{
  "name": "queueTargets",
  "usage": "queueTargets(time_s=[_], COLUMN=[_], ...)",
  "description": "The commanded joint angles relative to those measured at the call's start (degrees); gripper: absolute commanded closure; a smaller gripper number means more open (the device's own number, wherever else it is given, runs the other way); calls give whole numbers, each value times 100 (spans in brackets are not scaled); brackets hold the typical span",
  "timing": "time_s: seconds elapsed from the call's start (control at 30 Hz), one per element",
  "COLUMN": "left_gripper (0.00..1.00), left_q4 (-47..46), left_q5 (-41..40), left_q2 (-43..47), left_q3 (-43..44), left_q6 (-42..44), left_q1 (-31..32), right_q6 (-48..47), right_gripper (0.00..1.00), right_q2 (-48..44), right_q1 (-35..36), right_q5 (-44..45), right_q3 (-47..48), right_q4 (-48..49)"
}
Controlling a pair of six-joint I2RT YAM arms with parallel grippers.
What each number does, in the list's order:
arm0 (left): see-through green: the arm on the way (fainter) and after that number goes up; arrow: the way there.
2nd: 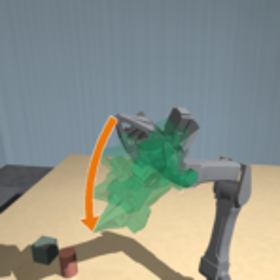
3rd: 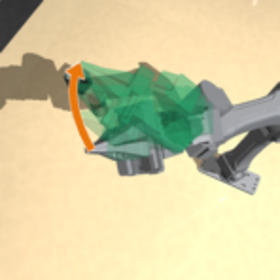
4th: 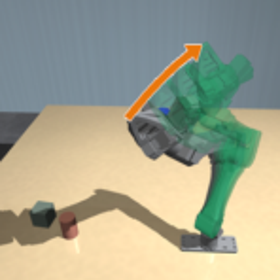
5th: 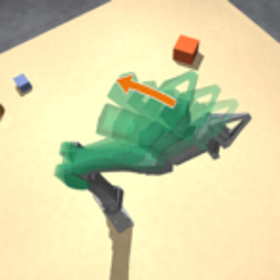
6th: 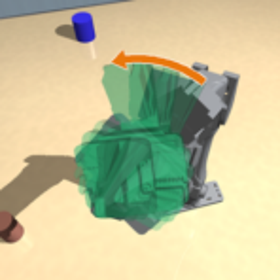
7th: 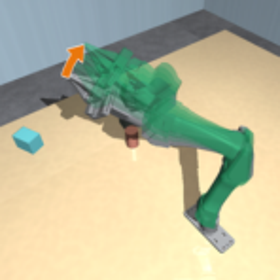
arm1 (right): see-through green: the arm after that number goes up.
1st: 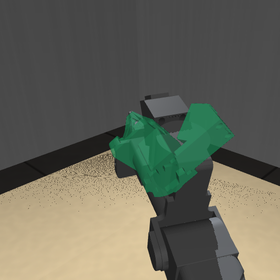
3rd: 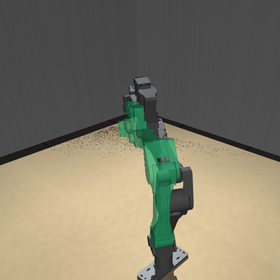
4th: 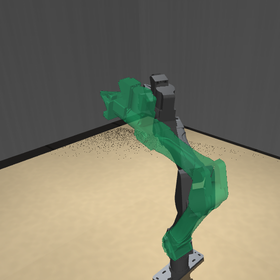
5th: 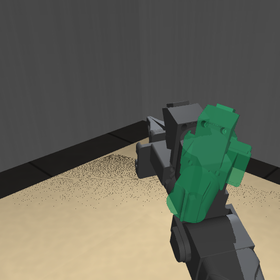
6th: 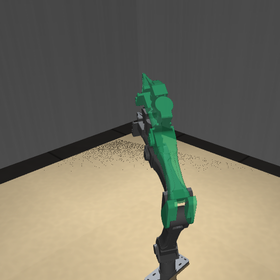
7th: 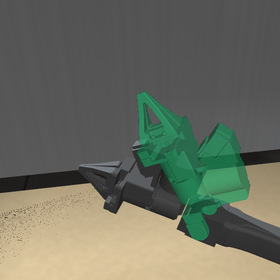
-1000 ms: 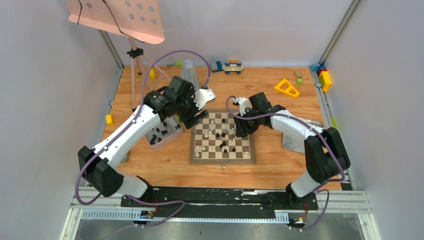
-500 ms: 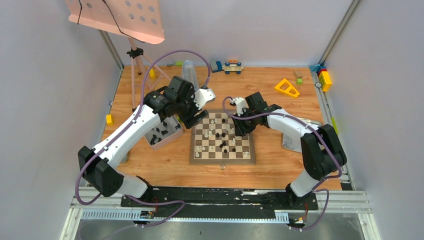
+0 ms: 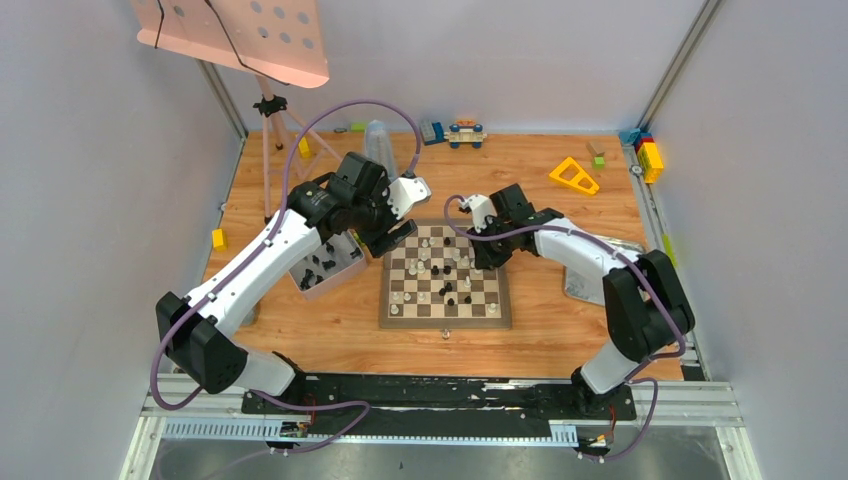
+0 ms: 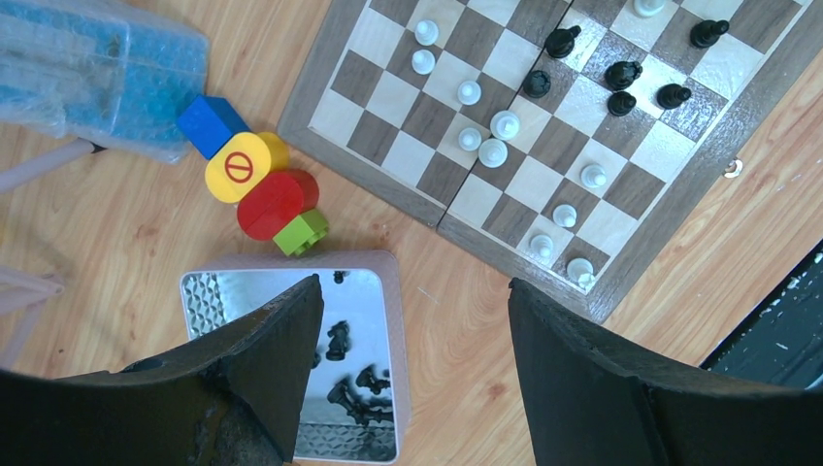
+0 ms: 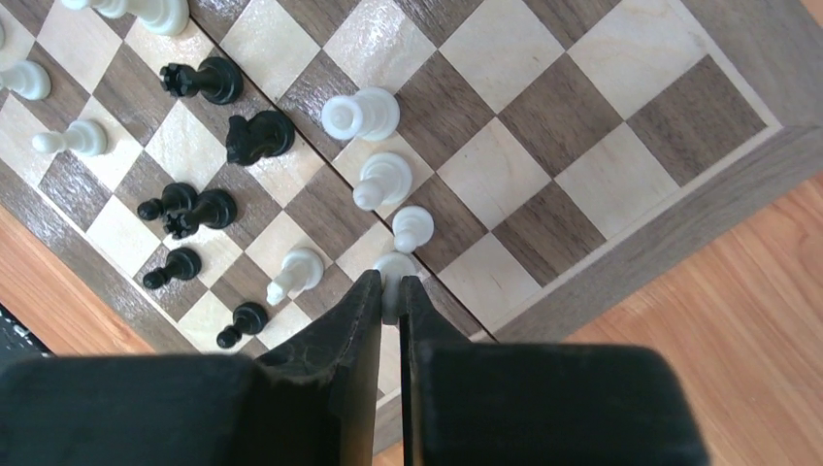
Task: Set up the chess pieces on the board
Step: Pick up the chess piece from the chessboard, then place the chess piece on the chessboard.
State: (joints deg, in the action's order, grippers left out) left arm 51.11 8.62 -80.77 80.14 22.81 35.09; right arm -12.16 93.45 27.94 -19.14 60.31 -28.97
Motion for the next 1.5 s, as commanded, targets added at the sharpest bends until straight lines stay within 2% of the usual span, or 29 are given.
queueTargets(time_s=[0.0, 0.13, 0.37, 0.6, 0.97, 1.47], left_gripper=[22, 22, 13, 2, 0, 0], left_q4=[-119, -148, -253, -299, -325, -374], left_q5=[-34, -89, -368, -439, -436, -423], left_q2=[221, 237, 261, 221, 209, 308], left_q3=[-25, -41, -110, -29, 12, -98], left_q6=[-53, -45, -101, -264, -332, -256], left_q1=[-29, -37, -55, -283, -433, -435], right_q6=[-388, -693, -1183, -1374, -1374, -1499], right_gripper=[93, 95, 96, 97, 98, 98], right_q2=[-601, -1056, -1778, -2193, -1952, -1671], right_q1=[11, 12, 112, 761, 1295, 1340], right_q5=[223, -24, -846, -651, -131, 208], right_q3=[-27, -186, -588, -1275, -1513, -1521], right_q4=[-206, -516, -913, -534, -53, 43])
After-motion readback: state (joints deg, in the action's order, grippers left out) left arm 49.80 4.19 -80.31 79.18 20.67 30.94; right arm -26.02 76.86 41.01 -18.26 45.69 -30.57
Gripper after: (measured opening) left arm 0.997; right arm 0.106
